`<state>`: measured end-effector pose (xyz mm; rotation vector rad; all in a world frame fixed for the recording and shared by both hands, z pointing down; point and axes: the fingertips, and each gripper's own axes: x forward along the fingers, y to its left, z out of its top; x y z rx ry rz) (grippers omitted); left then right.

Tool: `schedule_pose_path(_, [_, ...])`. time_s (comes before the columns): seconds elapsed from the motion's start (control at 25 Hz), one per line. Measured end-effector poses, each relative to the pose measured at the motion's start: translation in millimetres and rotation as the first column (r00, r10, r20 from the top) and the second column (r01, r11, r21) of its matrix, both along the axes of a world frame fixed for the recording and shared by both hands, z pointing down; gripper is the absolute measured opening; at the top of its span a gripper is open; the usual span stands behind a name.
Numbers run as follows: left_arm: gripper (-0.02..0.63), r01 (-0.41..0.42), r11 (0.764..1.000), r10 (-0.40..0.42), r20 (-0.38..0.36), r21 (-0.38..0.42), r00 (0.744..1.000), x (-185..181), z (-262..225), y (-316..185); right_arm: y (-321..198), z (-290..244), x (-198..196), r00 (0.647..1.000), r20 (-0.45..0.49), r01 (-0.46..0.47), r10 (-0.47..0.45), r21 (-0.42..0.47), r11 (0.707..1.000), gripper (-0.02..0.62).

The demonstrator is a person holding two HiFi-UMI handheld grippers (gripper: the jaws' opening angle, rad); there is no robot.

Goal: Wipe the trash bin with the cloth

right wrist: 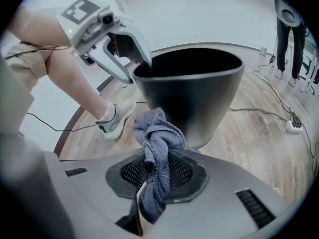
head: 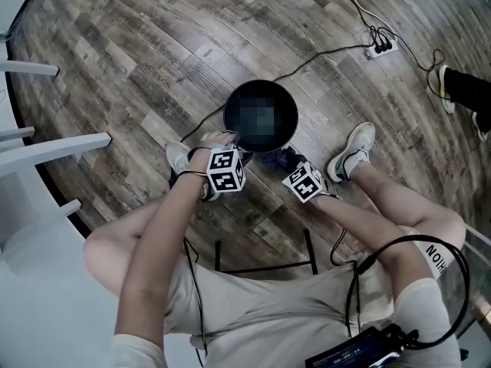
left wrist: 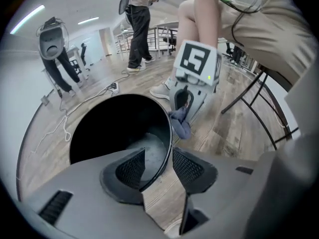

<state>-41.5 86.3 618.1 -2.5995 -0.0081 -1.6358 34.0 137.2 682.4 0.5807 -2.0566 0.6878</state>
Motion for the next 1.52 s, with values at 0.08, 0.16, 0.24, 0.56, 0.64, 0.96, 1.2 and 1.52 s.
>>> schedule_pose_path(0.08, [0.164,-0.086,0.996,0.083,0.071,0.038,0.994,-11.8,10.2,-0.3,0.3,-22.2,-4.2,0.999,0.035,-0.006,0.005,0.012,1.0,0.078])
schedule_pose_path(0.16, [0.164,-0.161,0.981,0.145,0.15,0.106,0.978,-21.0,21.2,-3.3,-1.2,-42.0,-5.8,0.998,0.057,-0.007,0.006,0.028,1.0,0.078])
schedule_pose_path(0.24, [0.132,-0.184,0.97,0.155,0.182,0.159,0.971,-22.0,25.9,-6.4,-2.3,-59.6,-8.0,0.997,0.076,-0.004,0.001,0.041,0.999,0.078])
schedule_pose_path(0.56, [0.122,-0.103,0.987,0.082,0.161,0.127,0.984,-12.8,24.2,2.2,0.0,-82.2,-22.8,0.987,0.08,0.131,-0.142,0.132,0.983,0.078])
schedule_pose_path(0.64, [0.117,-0.07,0.992,0.053,0.154,0.105,0.987,-8.1,23.2,5.9,-4.1,-76.5,-22.5,0.987,0.065,0.137,-0.147,0.139,0.981,0.078])
schedule_pose_path(0.96, [0.083,-0.044,0.998,0.04,0.095,0.037,0.995,4.8,18.1,22.0,-24.2,-50.9,-16.5,0.991,0.026,0.126,-0.129,0.104,0.987,0.078])
schedule_pose_path(1.2, [0.078,-0.05,0.999,0.048,0.064,0.019,0.997,6.4,14.6,23.5,-23.7,-18.9,-14.1,0.986,-0.007,0.165,-0.165,0.082,0.983,0.078])
schedule_pose_path(1.52, [0.075,-0.038,0.999,0.036,0.051,0.032,0.998,9.3,11.5,18.5,-27.9,40.3,-15.9,0.99,-0.052,0.133,-0.131,0.032,0.991,0.078])
